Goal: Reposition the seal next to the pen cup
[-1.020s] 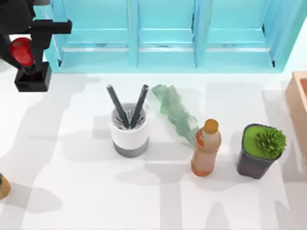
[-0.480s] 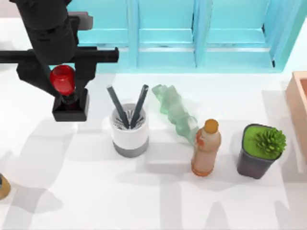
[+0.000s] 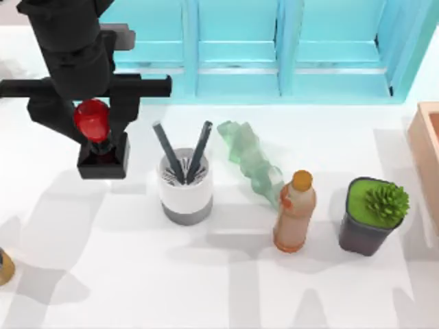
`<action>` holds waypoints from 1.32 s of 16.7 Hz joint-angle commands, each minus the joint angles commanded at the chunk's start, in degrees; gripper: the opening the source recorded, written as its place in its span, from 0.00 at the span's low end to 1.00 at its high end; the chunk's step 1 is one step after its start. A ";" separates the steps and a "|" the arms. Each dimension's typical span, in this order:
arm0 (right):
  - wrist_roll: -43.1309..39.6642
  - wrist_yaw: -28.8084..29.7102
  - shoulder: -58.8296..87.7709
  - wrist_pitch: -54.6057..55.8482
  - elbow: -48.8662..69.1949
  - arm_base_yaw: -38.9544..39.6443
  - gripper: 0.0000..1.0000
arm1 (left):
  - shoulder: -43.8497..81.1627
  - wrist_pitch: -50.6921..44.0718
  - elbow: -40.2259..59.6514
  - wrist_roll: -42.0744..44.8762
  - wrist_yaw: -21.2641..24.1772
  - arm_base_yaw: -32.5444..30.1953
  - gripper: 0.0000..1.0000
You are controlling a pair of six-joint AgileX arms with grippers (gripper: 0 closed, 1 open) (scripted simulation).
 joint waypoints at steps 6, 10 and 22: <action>0.00 0.00 0.00 0.00 0.00 0.00 1.00 | -0.25 1.52 -1.66 -0.12 -0.02 -0.04 0.00; 0.00 0.00 0.00 0.00 0.00 0.00 1.00 | -0.25 1.52 -1.66 -0.12 -0.02 -0.04 0.30; 0.00 0.00 0.00 0.00 0.00 0.00 1.00 | -0.25 1.52 -1.66 -0.12 -0.02 -0.04 1.00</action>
